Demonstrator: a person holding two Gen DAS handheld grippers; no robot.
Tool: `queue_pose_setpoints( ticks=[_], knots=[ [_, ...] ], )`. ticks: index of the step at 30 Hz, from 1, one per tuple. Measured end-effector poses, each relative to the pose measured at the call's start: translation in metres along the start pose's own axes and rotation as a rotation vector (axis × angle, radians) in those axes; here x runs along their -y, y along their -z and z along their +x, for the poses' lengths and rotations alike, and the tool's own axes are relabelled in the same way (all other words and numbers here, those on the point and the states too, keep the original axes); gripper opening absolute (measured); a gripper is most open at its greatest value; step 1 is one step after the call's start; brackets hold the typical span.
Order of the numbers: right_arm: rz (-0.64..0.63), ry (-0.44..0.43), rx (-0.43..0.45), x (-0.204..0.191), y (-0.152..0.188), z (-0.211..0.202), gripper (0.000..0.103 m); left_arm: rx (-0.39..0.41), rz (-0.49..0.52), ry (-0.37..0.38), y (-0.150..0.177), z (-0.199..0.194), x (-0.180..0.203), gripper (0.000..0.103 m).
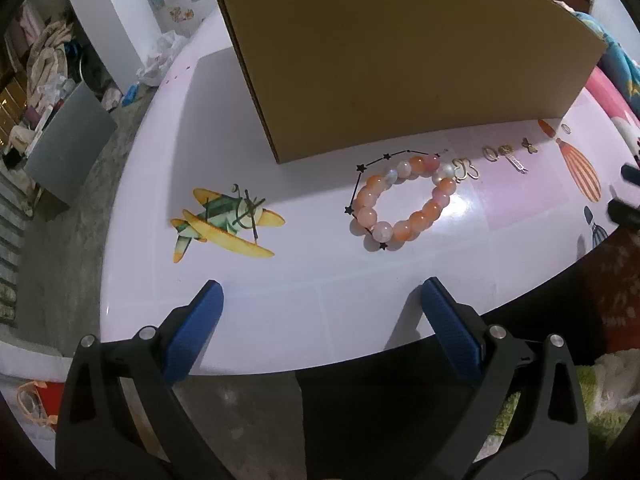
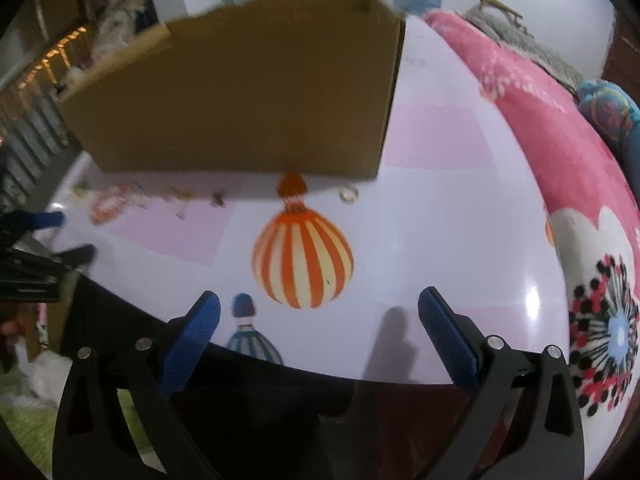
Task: Organize jewelry
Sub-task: 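Lower the open left tool toward the pink bead bracelet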
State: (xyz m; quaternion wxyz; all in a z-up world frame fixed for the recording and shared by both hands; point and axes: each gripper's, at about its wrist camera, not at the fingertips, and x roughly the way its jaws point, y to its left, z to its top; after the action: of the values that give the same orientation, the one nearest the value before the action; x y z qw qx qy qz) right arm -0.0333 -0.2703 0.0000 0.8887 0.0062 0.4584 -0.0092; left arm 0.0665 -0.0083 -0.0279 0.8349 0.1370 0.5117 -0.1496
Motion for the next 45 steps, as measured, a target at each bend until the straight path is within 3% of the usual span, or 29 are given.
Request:
queue_pose_setpoints(
  ticks=[3, 7, 12, 14, 19, 20, 23, 26, 32, 35, 38, 42, 45],
  knots=[
    [-0.016, -0.001, 0.053, -0.002, -0.005, -0.012, 0.096, 0.006, 0.014, 0.005, 0.001, -0.002, 0.001, 0.096],
    [0.041, -0.069, 0.099, 0.004, -0.015, -0.02, 0.096, 0.028, 0.025, 0.042, -0.001, -0.009, -0.002, 0.096],
    [0.124, -0.164, 0.121, 0.01, -0.031, -0.018, 0.096, 0.175, 0.021, 0.076, -0.006, -0.035, -0.008, 0.095],
    [0.143, -0.209, 0.13, 0.01, -0.039, -0.015, 0.09, 0.236, 0.008, 0.095, -0.013, -0.045, -0.01, 0.093],
    [0.163, -0.269, 0.146, 0.01, -0.058, -0.004, 0.071, 0.305, -0.011, 0.077, -0.037, -0.052, -0.019, 0.057],
    [0.168, -0.28, 0.141, 0.011, -0.062, -0.001, 0.065, 0.31, -0.015, 0.08, -0.041, -0.052, -0.021, 0.053],
    [0.19, -0.313, 0.112, 0.012, -0.072, 0.012, 0.047, 0.306, -0.029, 0.091, -0.052, -0.047, -0.029, 0.04],
    [0.198, -0.327, 0.112, 0.012, -0.078, 0.016, 0.041, 0.305, -0.044, 0.105, -0.059, -0.045, -0.035, 0.036],
    [0.203, -0.339, 0.12, 0.008, -0.084, 0.023, 0.04, 0.313, -0.072, 0.082, -0.071, -0.037, -0.047, 0.036],
    [0.202, -0.336, 0.117, 0.008, -0.086, 0.023, 0.04, 0.309, -0.086, 0.117, -0.07, -0.04, -0.051, 0.036],
    [0.209, -0.326, 0.112, 0.012, -0.081, 0.021, 0.04, 0.294, -0.013, 0.222, -0.051, -0.048, -0.033, 0.036],
    [0.24, -0.325, 0.074, 0.017, -0.07, 0.029, 0.04, 0.218, 0.127, 0.254, -0.031, -0.041, 0.005, 0.036],
    [0.256, -0.332, 0.06, 0.018, -0.065, 0.032, 0.04, 0.154, 0.209, 0.234, -0.023, -0.028, 0.032, 0.03]
  ],
)
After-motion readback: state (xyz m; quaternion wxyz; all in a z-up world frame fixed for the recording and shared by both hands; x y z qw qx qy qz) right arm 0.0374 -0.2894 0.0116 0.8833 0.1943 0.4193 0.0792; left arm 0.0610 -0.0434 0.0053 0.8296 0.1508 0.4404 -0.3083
